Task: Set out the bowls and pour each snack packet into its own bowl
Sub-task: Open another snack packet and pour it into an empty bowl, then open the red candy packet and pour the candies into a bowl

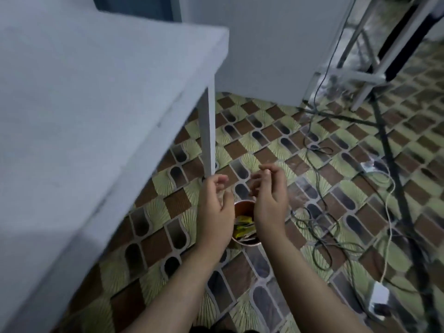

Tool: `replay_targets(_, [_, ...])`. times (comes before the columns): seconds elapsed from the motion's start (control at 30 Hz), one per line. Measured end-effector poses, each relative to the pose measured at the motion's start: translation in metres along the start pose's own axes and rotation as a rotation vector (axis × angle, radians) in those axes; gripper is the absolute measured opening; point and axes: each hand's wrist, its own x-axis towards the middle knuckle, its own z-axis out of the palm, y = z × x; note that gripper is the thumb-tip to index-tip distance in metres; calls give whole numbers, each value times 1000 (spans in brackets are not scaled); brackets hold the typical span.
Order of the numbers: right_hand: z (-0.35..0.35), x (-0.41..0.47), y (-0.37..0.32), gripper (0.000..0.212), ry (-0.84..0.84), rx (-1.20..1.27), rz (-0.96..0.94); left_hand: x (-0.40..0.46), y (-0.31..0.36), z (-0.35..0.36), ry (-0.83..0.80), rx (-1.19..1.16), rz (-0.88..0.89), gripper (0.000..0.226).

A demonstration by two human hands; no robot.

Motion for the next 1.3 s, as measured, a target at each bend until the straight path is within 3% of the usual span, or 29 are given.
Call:
replay_targets(0.2, [31, -20, -184, 17, -184, 98, -279, -14, 137, -93, 249, 44, 289, 28])
replay_targets(0.3, [69, -36, -241, 16, -324, 134, -365, -17, 176, -151, 361, 99, 317, 39])
replay_targets(0.47, [153, -88, -299, 19, -567, 190, -455, -37, 198, -254, 580, 73, 282, 24])
replay_targets(0.7, [265, -189, -335, 20, -849, 313, -467, -79, 181, -391, 913, 63, 202, 26])
replay_targets(0.9, [367, -264, -351, 17, -1005, 312, -496, -106, 163, -500, 1096, 171, 133, 19])
replay_targets(1.1, [461, -296, -359, 14, -983, 229, -520, -104, 158, -580, 1127, 275, 156, 17])
replay_targets(1.3, [567, -299, -327, 19, -1002, -185, -548, -82, 135, -640, 1103, 183, 40, 19])
